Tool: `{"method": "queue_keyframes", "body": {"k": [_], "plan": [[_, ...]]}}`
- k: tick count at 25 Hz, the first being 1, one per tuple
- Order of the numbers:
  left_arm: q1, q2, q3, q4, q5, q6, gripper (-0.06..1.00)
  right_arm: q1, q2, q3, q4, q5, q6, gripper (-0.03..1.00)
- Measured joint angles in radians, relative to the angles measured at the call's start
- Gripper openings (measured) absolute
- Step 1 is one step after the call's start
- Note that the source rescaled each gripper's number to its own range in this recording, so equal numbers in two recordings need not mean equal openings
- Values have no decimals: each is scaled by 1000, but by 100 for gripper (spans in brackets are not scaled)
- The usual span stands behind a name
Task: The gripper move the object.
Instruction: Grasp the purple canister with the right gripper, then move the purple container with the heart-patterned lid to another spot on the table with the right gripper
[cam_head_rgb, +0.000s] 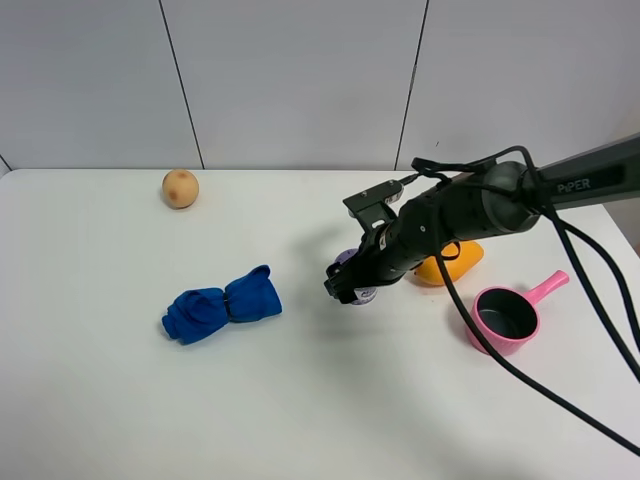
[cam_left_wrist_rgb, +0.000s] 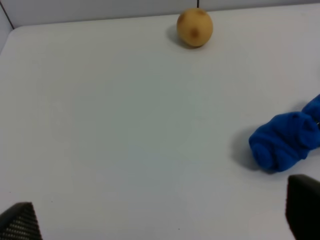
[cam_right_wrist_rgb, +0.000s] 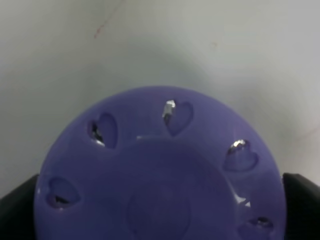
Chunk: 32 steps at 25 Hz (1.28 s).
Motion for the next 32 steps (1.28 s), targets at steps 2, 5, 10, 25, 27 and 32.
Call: {"method": "queue_keyframes", "body": {"k": [2, 5, 10, 25, 27, 32], "plan": [[0, 0, 0, 0, 0, 0, 100, 0, 0, 0, 0, 0, 0, 16], [0, 0, 0, 0, 0, 0, 100, 0, 0, 0, 1, 0, 0, 0], [0, 0, 0, 0, 0, 0, 100, 0, -26, 0, 1, 5, 0, 0], [0, 0, 0, 0, 0, 0, 100, 0, -229, 0, -6, 176, 27, 0], [0, 0, 0, 0, 0, 0, 100, 0, -257, 0, -6, 193, 29, 0], [0, 0, 0, 0, 0, 0, 100, -6, -313, 0, -5, 229, 26, 0]]}}
